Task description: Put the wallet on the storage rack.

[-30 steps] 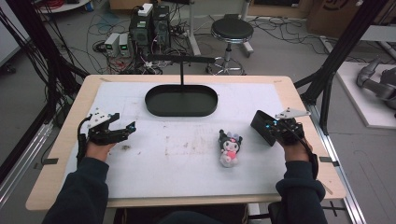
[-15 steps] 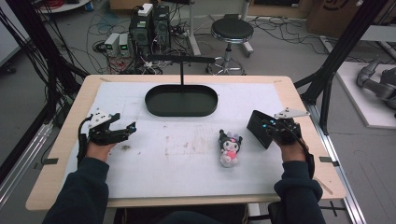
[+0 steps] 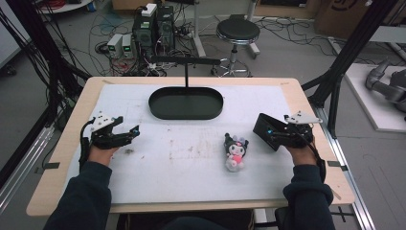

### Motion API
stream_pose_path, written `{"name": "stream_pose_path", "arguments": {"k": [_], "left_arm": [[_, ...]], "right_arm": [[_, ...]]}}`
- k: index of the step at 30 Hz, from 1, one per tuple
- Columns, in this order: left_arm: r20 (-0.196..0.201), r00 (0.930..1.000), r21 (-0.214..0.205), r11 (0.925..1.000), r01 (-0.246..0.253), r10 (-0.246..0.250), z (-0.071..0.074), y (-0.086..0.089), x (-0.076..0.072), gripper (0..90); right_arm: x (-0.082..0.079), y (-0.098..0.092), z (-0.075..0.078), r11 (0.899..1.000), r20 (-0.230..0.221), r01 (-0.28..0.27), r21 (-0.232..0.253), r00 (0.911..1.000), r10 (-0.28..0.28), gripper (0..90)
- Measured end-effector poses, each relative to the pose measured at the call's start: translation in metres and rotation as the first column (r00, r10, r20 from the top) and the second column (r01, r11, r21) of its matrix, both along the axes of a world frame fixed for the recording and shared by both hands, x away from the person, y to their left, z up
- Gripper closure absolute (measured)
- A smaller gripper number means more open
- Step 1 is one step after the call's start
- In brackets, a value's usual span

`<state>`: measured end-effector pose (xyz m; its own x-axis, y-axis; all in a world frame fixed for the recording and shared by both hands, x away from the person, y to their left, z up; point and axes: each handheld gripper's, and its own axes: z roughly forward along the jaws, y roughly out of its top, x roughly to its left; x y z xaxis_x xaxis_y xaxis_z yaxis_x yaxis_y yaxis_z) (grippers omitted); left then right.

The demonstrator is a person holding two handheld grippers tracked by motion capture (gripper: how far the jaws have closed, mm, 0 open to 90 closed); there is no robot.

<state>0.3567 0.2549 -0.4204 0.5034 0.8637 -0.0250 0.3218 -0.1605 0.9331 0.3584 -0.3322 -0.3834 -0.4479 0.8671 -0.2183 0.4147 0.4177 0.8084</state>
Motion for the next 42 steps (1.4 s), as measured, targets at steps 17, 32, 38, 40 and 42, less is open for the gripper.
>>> {"name": "stream_pose_path", "arguments": {"k": [17, 32, 38, 40, 42], "left_arm": [[-0.006, 1.0, 0.001, 1.0, -0.001, 0.001, -0.001, 0.0, 0.001, 22.6], [-0.006, 0.9999, -0.025, 0.9996, 0.009, -0.009, -0.001, 0.001, 0.002, 22.7], [-0.004, 0.9999, -0.024, 0.9997, 0.01, -0.01, -0.001, 0.001, 0.001, 22.9], [-0.005, 0.9999, -0.024, 0.9996, 0.011, -0.011, -0.001, 0.001, 0.001, 22.9], [-0.004, 0.9999, -0.026, 0.9996, 0.01, -0.011, -0.001, 0.001, 0.001, 22.8]], "right_arm": [[0.012, -0.002, -0.012, 0.997, -0.165, -0.07, 0.015, 0.9837, 0.071, 76.3], [0.022, 0.022, 0.017, 0.984, -0.086, -0.022, 0.179, 0.9955, 0.038, 77.3], [0.044, 0.056, 0.035, 0.97, -0.064, -0.103, 0.222, 0.9908, 0.119, 77.9], [0.051, 0.065, 0.039, 0.964, -0.054, -0.115, 0.239, 0.9898, 0.132, 77.8], [0.055, 0.071, 0.042, 0.963, -0.055, -0.123, 0.242, 0.9887, 0.14, 77.8]]}}
